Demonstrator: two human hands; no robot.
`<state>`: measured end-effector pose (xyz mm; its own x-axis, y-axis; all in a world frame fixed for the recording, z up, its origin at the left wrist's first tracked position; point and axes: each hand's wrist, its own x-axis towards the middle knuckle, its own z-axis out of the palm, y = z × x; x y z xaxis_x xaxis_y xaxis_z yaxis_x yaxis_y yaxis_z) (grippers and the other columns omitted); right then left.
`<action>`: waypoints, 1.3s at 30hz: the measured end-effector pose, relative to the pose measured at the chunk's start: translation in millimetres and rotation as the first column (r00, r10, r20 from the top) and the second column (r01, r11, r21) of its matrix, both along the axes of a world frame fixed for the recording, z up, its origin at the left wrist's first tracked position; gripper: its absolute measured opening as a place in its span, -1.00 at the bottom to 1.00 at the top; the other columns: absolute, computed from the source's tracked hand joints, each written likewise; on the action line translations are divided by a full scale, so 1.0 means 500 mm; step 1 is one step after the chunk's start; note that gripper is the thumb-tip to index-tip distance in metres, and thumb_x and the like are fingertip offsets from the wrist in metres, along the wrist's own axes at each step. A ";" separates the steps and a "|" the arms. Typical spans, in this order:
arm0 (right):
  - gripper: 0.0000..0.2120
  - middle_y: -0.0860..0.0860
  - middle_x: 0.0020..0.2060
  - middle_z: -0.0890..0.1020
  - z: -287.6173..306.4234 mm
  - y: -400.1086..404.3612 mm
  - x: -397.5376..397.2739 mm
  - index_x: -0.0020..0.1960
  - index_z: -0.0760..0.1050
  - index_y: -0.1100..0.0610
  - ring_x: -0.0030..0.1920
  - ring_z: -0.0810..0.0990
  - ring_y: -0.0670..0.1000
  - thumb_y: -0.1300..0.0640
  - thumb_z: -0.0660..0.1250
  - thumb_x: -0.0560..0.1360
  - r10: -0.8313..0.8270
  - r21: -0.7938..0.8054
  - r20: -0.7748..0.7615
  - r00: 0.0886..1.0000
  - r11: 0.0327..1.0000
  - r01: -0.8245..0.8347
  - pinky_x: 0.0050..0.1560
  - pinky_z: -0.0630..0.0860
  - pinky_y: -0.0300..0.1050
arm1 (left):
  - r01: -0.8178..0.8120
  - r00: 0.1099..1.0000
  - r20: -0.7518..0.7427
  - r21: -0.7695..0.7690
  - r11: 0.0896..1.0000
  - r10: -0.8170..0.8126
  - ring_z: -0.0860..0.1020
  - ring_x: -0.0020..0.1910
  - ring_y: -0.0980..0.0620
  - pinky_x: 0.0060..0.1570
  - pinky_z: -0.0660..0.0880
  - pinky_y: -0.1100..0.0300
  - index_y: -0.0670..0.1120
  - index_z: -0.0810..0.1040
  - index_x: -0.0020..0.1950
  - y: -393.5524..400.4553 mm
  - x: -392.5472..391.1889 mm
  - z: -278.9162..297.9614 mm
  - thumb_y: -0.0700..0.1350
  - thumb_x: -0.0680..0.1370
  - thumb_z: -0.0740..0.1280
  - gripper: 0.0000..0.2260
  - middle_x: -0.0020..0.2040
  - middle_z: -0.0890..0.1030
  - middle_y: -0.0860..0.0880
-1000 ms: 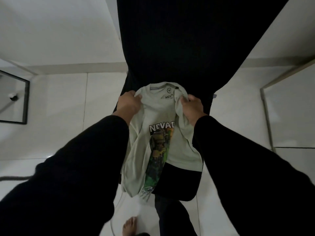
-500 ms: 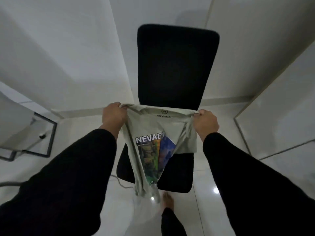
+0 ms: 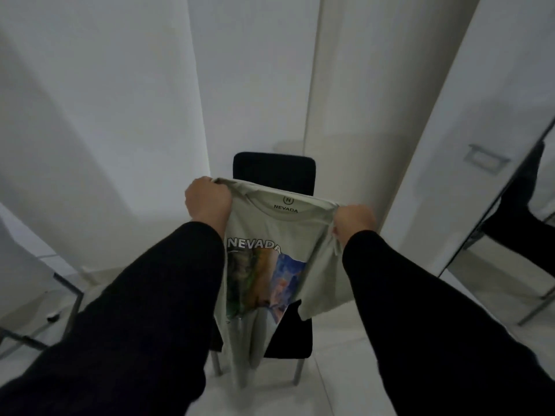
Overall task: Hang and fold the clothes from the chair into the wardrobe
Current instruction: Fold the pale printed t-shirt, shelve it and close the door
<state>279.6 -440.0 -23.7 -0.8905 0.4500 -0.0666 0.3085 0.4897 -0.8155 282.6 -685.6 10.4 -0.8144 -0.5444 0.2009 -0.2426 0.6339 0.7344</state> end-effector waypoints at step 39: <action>-0.82 0.03 -0.13 0.60 0.052 0.013 0.097 0.00 0.47 0.12 -0.20 0.59 -0.08 0.03 0.37 0.51 0.575 0.048 -0.047 0.817 0.818 -0.574 -0.22 0.46 -0.29 | 0.045 0.813 -0.581 0.012 0.999 -0.030 0.51 0.11 -0.07 -0.01 0.24 0.38 -0.14 0.56 0.14 0.108 0.036 0.239 -0.17 0.60 0.13 -0.75 0.13 0.55 -0.14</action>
<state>328.2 -433.8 2.3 -0.9896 -0.1435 -0.0032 -0.0827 0.5882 -0.8045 300.7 -631.8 129.7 -0.5703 -0.5269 0.6301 0.2575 0.6137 0.7463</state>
